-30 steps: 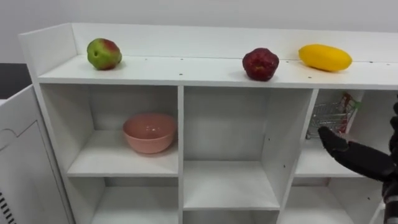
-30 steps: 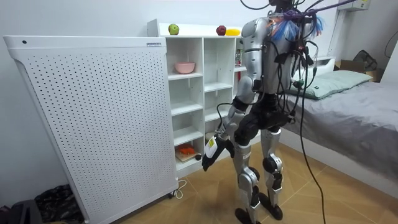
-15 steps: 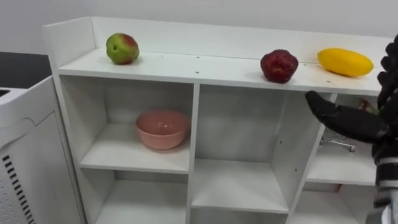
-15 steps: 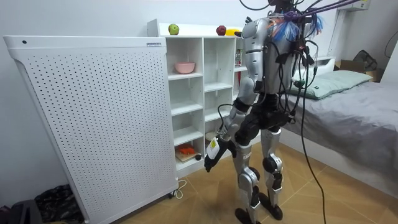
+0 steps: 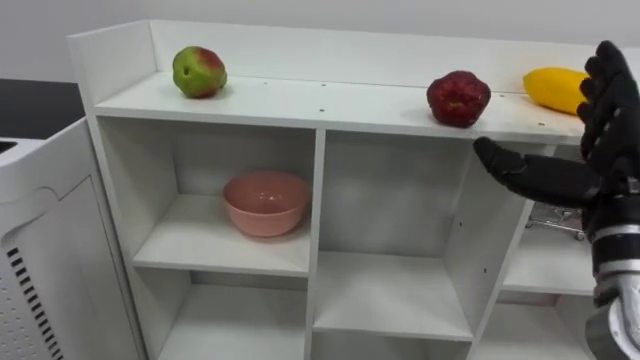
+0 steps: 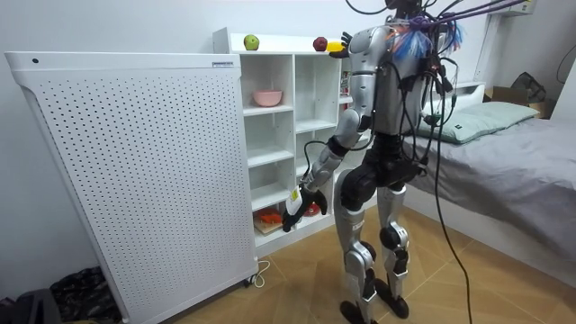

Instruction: Arrange fruit in the closet

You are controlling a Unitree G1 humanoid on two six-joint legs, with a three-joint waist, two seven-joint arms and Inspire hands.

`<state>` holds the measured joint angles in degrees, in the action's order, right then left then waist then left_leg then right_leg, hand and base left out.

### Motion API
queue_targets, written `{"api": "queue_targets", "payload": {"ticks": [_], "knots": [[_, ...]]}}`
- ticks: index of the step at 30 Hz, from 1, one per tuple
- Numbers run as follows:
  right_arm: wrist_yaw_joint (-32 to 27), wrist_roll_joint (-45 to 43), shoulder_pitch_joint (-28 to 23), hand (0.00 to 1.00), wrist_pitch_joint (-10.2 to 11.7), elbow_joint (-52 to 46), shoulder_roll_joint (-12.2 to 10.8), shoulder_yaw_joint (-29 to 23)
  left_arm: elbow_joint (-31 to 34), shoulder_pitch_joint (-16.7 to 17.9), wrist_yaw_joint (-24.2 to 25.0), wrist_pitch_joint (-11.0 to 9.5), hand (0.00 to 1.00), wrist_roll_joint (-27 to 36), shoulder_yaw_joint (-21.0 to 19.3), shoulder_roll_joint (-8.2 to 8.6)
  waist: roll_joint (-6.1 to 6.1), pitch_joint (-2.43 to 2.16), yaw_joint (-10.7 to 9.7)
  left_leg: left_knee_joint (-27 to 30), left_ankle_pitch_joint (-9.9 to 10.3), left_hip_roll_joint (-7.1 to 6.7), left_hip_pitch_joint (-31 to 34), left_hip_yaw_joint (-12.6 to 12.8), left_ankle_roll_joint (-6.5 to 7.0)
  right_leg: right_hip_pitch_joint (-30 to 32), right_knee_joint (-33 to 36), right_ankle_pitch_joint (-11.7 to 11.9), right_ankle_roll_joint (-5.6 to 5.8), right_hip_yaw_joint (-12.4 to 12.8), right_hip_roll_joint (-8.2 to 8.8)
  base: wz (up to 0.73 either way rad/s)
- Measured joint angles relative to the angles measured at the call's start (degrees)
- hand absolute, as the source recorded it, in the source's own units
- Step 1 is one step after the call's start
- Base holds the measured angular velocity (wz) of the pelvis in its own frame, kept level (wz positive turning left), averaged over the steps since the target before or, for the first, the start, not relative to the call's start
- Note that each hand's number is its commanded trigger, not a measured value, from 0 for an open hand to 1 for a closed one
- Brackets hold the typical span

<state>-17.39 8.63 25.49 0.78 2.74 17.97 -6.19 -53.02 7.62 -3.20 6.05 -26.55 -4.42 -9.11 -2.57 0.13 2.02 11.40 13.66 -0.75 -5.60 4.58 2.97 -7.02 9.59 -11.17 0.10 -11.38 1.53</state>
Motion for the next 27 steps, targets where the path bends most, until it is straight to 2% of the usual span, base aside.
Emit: {"api": "queue_targets", "payload": {"ticks": [5,9,16,23,26,27], "knots": [[0.90,0.05,3.69,0.00,-1.04,3.59,0.43,0.50,-0.01,-1.00,1.64,0.38,0.00,0.05,0.18,-0.47,-0.56,-0.08,0.06,0.01,-0.05,0.01,0.04,-0.04,-0.03,0.00,0.05,0.00,0.00,-0.13,-0.01,0.00],[2.37,3.44,6.45,0.00,-1.98,6.00,0.92,0.53,0.06,-2.01,3.46,1.53,0.00,0.06,0.14,-0.85,-0.77,-0.13,0.14,0.02,-0.06,-0.02,-0.02,-0.01,-0.03,0.00,0.05,0.01,0.01,-0.34,0.03,0.00],[4.79,4.65,6.94,0.00,-2.20,6.02,1.33,0.51,0.06,-3.65,5.33,2.29,0.00,0.05,0.11,-1.02,-0.74,-0.13,0.09,0.05,-0.06,0.00,0.08,-0.05,-0.03,0.10,-0.01,0.01,0.01,-0.65,0.05,0.00],[6.33,4.41,7.61,0.00,-2.87,6.02,1.86,0.54,0.07,-4.23,6.03,2.68,0.00,0.08,0.11,-1.04,-0.44,-0.24,0.12,0.36,-0.06,0.00,0.62,-0.06,-0.03,0.46,-0.02,0.02,-0.02,-1.36,0.08,0.00],[6.40,4.39,8.09,0.00,-2.91,6.03,1.86,1.18,0.07,-4.95,6.15,2.68,0.00,0.08,0.13,-1.03,0.03,-0.41,0.19,0.47,-0.06,0.00,0.88,-0.06,-0.03,0.66,-0.04,0.04,-0.05,-1.31,0.04,0.00],[6.39,4.37,8.16,0.00,-2.90,6.03,1.86,1.61,0.07,-5.16,6.16,2.68,0.00,0.08,0.13,-1.03,0.34,-0.60,0.19,0.47,-0.06,0.00,0.87,-0.06,-0.03,0.66,-0.04,0.04,-0.05,-1.31,0.03,0.00]]}}
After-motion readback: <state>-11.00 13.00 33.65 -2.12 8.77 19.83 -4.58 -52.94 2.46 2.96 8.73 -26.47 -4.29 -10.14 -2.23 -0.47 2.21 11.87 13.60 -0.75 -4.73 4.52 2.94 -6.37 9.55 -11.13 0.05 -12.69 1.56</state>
